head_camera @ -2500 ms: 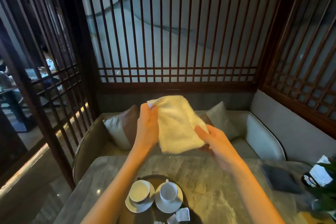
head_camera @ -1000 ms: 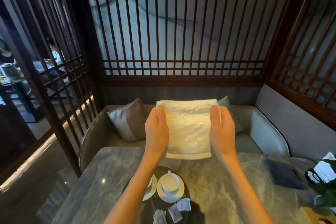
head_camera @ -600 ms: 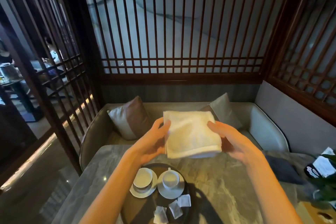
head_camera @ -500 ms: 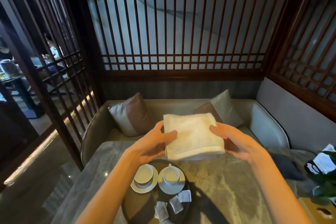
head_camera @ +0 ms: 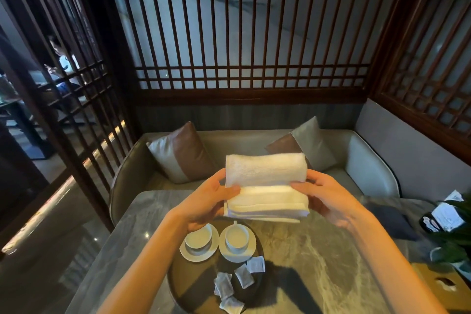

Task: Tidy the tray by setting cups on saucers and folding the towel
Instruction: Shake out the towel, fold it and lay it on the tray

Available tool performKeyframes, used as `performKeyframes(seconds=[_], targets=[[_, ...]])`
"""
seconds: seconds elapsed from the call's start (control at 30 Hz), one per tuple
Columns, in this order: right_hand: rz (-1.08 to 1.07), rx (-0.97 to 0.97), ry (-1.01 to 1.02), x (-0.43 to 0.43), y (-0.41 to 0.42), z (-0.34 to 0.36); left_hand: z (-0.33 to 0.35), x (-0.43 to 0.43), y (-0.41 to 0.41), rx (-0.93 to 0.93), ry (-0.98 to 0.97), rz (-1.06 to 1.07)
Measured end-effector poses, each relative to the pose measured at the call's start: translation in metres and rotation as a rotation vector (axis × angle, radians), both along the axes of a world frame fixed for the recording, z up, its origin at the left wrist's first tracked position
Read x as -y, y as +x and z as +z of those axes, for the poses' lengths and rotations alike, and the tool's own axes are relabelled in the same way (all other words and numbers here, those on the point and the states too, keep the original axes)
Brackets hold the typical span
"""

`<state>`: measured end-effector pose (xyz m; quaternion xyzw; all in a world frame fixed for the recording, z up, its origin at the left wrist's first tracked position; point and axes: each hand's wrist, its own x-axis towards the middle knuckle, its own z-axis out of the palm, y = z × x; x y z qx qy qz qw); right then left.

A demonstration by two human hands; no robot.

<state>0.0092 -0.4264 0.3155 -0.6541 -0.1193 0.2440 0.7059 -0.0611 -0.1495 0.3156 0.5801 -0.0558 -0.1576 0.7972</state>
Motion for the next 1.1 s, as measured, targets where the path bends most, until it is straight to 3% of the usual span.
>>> performKeyframes(seconds=[0.13, 0.3, 0.5, 0.7, 0.93, 1.1], targets=[[-0.086, 0.281, -0.001, -0.005, -0.009, 0.007, 0.003, 0.002, -0.005, 0.109, -0.006, 0.076], [-0.184, 0.525, 0.146, -0.015, -0.023, 0.026, 0.015, 0.007, -0.012, 0.401, 0.129, 0.161], [-0.119, 0.642, 0.150, -0.009, -0.026, 0.034, 0.033, 0.006, -0.018, 0.639, 0.172, 0.102], [-0.130, 0.759, 0.273, -0.010, -0.025, 0.037, 0.042, 0.014, -0.024, 0.758, 0.316, 0.128], [-0.037, 0.635, 0.268, -0.012, -0.024, 0.037, 0.041, 0.012, -0.030, 0.652, 0.225, 0.049], [0.129, 0.268, 0.328, -0.002, -0.023, 0.036, 0.036, 0.001, -0.030, 0.657, 0.325, 0.071]])
